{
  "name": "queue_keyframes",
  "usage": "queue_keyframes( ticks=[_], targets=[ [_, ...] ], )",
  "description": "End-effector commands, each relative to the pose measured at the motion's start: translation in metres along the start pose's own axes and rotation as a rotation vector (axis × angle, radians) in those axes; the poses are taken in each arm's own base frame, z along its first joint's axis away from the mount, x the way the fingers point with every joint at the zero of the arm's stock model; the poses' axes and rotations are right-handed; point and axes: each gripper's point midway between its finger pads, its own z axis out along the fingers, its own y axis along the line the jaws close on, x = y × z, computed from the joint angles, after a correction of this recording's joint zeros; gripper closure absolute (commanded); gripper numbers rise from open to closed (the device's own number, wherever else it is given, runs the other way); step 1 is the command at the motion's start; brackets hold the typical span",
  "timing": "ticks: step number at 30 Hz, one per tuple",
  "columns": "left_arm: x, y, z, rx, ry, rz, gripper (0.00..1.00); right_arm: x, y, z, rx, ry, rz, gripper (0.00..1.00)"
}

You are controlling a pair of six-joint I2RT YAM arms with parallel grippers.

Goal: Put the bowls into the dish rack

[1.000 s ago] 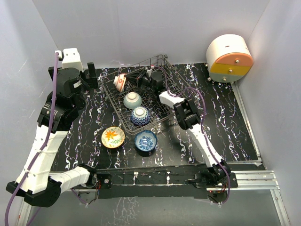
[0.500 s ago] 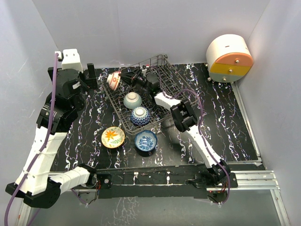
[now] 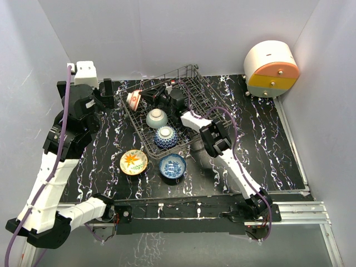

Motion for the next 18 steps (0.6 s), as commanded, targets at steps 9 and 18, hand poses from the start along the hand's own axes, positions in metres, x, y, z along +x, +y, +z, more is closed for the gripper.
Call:
queue_keyframes(
  ticks=[9, 18],
  targets=[
    [-0.002, 0.003, -0.003, 0.002, -0.026, 0.036, 0.03, -0.02, -0.017, -0.014, 0.051, -0.02, -0.065, 0.88],
    [0.001, 0.004, -0.004, 0.012, -0.025, 0.05, 0.03, -0.033, -0.018, -0.028, 0.107, -0.049, -0.107, 0.84]
  ],
)
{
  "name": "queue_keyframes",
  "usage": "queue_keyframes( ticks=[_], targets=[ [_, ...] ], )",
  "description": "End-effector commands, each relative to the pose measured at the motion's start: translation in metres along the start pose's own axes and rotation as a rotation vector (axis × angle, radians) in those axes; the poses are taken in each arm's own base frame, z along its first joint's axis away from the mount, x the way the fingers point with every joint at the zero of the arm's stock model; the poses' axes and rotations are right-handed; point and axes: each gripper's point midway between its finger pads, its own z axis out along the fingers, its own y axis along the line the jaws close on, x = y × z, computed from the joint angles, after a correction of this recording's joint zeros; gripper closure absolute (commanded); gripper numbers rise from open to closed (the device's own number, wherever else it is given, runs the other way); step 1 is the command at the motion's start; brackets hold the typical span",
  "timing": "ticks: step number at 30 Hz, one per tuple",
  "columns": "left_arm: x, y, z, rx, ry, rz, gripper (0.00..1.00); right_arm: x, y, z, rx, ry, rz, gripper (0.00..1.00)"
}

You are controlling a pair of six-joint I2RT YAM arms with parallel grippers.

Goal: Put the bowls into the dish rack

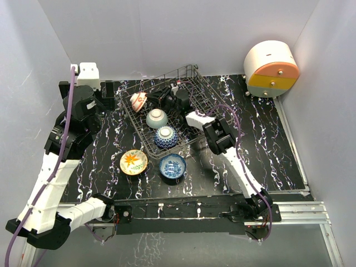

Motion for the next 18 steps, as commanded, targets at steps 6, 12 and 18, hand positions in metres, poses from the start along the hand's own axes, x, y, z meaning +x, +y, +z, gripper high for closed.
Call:
queue_keyframes(
  ticks=[6, 12, 18],
  targets=[
    [-0.004, 0.007, -0.01, 0.007, -0.03, 0.002, 0.03, -0.007, 0.008, -0.01, 0.064, -0.003, -0.047, 0.8],
    [-0.003, 0.006, -0.011, 0.015, -0.029, 0.004, 0.03, -0.008, 0.011, -0.021, 0.124, -0.01, -0.078, 0.73],
    [-0.006, 0.005, -0.011, 0.022, -0.036, -0.001, 0.03, -0.016, 0.013, -0.025, 0.227, -0.034, -0.118, 0.7]
  ],
)
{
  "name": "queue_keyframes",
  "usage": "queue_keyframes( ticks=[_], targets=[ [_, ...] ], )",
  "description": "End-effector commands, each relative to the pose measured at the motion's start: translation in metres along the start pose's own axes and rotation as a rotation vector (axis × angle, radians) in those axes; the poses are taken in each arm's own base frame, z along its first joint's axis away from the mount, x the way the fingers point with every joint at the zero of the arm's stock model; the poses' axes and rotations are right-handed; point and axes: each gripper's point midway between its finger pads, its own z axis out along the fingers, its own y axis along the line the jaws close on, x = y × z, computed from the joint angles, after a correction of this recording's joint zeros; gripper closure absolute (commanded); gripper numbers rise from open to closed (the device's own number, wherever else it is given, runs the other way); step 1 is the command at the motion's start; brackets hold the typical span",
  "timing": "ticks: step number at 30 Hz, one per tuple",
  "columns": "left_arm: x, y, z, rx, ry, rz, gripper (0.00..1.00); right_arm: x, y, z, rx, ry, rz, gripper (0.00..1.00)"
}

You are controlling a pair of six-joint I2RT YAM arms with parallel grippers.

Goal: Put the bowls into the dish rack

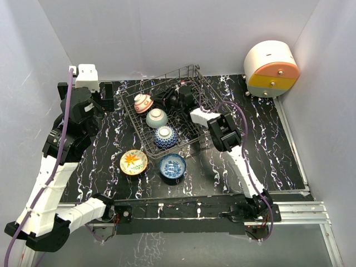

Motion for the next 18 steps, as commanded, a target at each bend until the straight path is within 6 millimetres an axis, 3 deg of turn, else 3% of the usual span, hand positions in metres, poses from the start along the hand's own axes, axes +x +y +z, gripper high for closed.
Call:
queue_keyframes(
  ticks=[1, 9, 15, 17, 18],
  targets=[
    [-0.006, 0.003, -0.005, 0.007, -0.024, -0.002, 0.03, -0.013, 0.027, -0.009, 0.079, -0.047, -0.062, 0.7],
    [-0.005, 0.002, -0.006, 0.013, -0.02, -0.015, 0.03, -0.017, 0.01, -0.023, 0.23, -0.067, -0.081, 0.63],
    [-0.005, 0.002, -0.006, 0.015, -0.019, -0.019, 0.03, -0.025, 0.013, -0.028, 0.333, -0.092, -0.138, 0.52],
    [-0.005, 0.001, -0.005, 0.017, -0.019, -0.018, 0.03, -0.026, 0.018, -0.031, 0.348, -0.098, -0.158, 0.31],
    [-0.006, 0.001, -0.005, 0.017, -0.019, -0.018, 0.03, -0.027, 0.02, -0.033, 0.356, -0.1, -0.168, 0.06]
  ],
)
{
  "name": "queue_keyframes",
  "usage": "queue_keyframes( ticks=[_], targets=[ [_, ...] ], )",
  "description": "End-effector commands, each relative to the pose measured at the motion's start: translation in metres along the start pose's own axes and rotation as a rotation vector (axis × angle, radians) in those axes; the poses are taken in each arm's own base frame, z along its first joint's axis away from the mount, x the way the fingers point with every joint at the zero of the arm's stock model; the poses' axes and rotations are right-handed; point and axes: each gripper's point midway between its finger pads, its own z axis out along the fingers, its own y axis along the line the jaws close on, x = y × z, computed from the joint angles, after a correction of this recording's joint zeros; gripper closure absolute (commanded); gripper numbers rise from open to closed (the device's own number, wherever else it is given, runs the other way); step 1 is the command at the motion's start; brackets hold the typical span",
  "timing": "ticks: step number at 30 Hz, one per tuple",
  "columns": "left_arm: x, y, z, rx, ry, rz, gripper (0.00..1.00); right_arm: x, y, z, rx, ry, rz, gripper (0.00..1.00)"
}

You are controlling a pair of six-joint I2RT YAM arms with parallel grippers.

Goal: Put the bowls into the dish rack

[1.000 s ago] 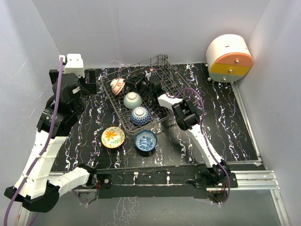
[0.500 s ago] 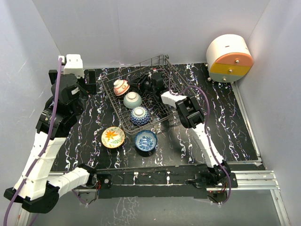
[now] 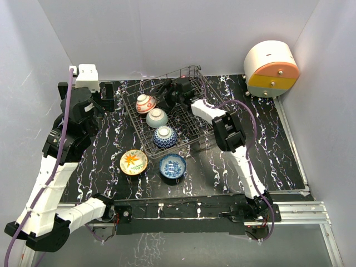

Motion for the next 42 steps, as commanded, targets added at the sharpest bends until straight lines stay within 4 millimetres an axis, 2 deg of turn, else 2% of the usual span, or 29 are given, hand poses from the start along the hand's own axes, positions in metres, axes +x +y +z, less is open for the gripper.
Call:
queue_keyframes(
  ticks=[1, 4, 10, 15, 17, 21, 23, 26, 29, 32, 35, 38, 39, 42],
  targets=[
    [-0.005, 0.002, -0.005, 0.009, -0.018, -0.014, 0.03, -0.02, 0.029, -0.026, 0.059, -0.061, -0.097, 0.02],
    [-0.006, 0.001, -0.004, 0.012, -0.018, -0.014, 0.03, -0.024, 0.035, -0.035, 0.084, -0.08, -0.14, 0.01],
    [-0.006, -0.001, -0.003, 0.015, -0.018, -0.017, 0.03, -0.031, 0.066, -0.055, 0.087, -0.129, -0.266, 0.01],
    [-0.008, -0.003, -0.001, 0.017, -0.016, -0.023, 0.03, -0.029, 0.091, -0.069, 0.137, -0.162, -0.446, 0.01],
    [-0.007, -0.008, 0.001, 0.035, -0.012, -0.033, 0.03, -0.029, 0.092, -0.078, 0.183, -0.182, -0.511, 0.01],
    [0.005, -0.039, 0.007, 0.152, 0.055, -0.077, 0.04, -0.033, 0.097, -0.106, 0.244, -0.216, -0.594, 0.01],
    [0.016, -0.063, 0.011, 0.239, 0.102, -0.09, 0.05, -0.035, 0.113, -0.127, 0.246, -0.247, -0.65, 0.01],
    [0.034, -0.099, 0.018, 0.359, 0.197, -0.141, 0.05, -0.036, 0.123, -0.154, 0.277, -0.255, -0.741, 0.01],
    [0.068, -0.136, 0.032, 0.474, 0.337, -0.205, 0.06, -0.038, 0.126, -0.18, 0.331, -0.257, -0.833, 0.01],
    [0.092, -0.155, 0.051, 0.499, 0.435, -0.291, 0.07, -0.036, 0.124, -0.209, 0.375, -0.256, -0.883, 0.01],
    [0.11, -0.164, 0.081, 0.476, 0.503, -0.347, 0.08, -0.035, 0.119, -0.241, 0.393, -0.259, -0.885, 0.01],
    [0.121, -0.174, 0.107, 0.455, 0.56, -0.369, 0.14, -0.036, 0.106, -0.268, 0.414, -0.251, -0.88, 0.01],
    [0.126, -0.18, 0.116, 0.451, 0.583, -0.378, 0.15, -0.039, 0.107, -0.284, 0.417, -0.264, -0.878, 0.01],
    [0.13, -0.193, 0.145, 0.427, 0.594, -0.422, 0.16, -0.045, 0.097, -0.313, 0.441, -0.262, -0.877, 0.01]
  ],
)
